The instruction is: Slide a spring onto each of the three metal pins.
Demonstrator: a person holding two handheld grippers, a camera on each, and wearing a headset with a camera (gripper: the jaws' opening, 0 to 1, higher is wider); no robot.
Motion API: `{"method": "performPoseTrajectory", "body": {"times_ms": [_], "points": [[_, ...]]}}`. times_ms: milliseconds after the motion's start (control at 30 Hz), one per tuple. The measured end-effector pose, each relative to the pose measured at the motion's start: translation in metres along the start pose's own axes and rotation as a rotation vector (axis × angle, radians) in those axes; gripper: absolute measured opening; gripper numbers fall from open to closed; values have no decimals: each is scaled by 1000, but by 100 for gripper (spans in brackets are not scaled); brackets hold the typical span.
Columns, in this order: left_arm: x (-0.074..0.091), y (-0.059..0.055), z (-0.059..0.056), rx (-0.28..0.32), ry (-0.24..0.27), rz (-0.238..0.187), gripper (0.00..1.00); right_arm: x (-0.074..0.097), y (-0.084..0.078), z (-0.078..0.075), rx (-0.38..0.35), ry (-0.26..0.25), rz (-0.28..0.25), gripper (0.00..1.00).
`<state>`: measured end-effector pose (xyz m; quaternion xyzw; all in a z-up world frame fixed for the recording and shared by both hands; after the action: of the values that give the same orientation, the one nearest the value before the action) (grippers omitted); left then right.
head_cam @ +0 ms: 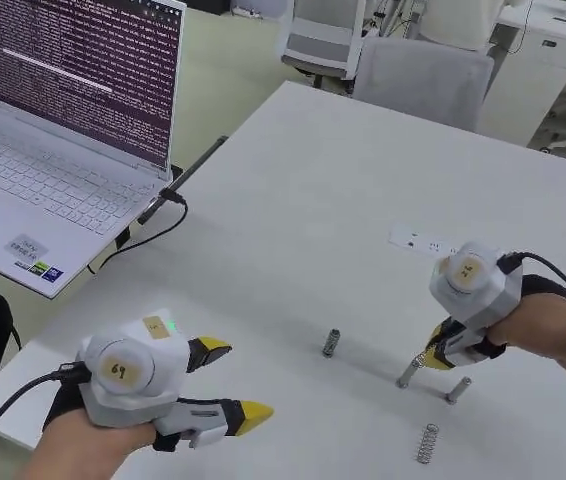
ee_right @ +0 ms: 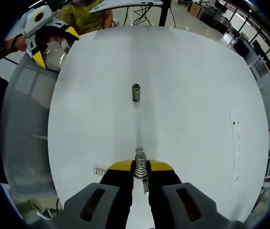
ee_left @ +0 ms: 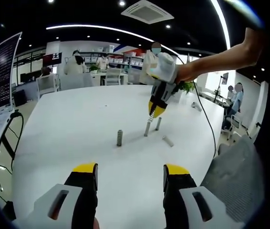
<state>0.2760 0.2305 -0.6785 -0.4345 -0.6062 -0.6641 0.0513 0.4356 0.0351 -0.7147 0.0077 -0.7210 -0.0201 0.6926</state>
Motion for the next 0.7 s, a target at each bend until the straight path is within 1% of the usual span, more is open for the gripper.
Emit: {"method": "performPoseTrajectory", "body": {"times_ms": [700], "points": [[0, -2, 4, 17, 8, 4, 50, -12, 3, -1, 29, 22, 29, 8]]}}
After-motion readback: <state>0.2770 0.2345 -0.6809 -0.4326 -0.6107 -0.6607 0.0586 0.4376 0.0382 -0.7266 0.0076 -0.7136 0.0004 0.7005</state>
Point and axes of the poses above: the centre of the closed fingertips' face, and the gripper's own axes: x roughly backward along the fingers, z roughly to its left, y roughly out of its top, the point moved 2 cm from there along x, roughly backward along the fingers, and after that the axes turned 13 degrees about z, right-handed, at the moved point
